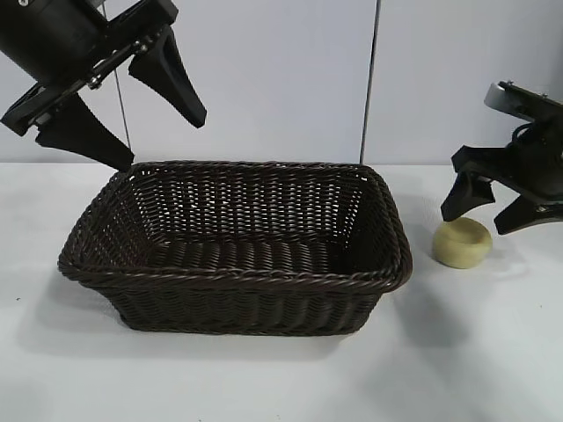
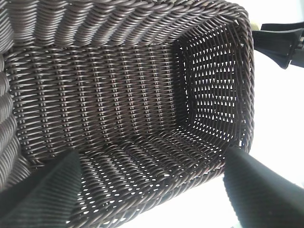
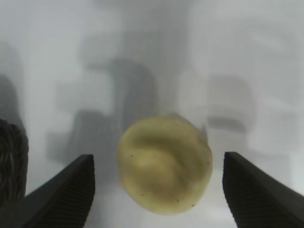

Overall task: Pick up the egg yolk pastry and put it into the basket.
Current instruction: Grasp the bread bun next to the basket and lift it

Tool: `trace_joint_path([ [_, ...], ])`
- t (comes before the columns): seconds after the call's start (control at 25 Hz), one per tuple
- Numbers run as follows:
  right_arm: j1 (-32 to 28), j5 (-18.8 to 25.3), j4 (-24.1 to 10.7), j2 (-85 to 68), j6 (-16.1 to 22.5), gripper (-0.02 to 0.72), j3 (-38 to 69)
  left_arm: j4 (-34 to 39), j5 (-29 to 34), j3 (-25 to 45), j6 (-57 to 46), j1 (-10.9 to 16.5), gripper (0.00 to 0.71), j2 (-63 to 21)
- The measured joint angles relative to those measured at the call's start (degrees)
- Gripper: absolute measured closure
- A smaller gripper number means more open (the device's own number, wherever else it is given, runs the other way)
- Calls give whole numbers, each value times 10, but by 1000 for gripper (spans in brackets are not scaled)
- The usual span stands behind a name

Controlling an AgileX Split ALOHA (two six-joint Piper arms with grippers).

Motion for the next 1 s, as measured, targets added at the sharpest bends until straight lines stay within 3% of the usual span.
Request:
trace_joint_path([
  [0.2,0,-7,-60,1,54,163,0,0,0,0,0,0,114,0],
  [0.32,0,-7,-69,16,77,166,-1,0,-1,0,0,0,114,0],
  [0.6,0,-10,-70,42,83,224,-1,0,-3,0,0,0,114,0],
  [0.68,0,-12,-70,42,83,298,-1,0,-3,0,0,0,114,0],
  [0.88,0,-15,-69,40,83,566,-2,0,-4,0,0,0,114,0],
  [1.0,0,-12,-70,24,83,622,-2,0,-4,0,0,0,114,0],
])
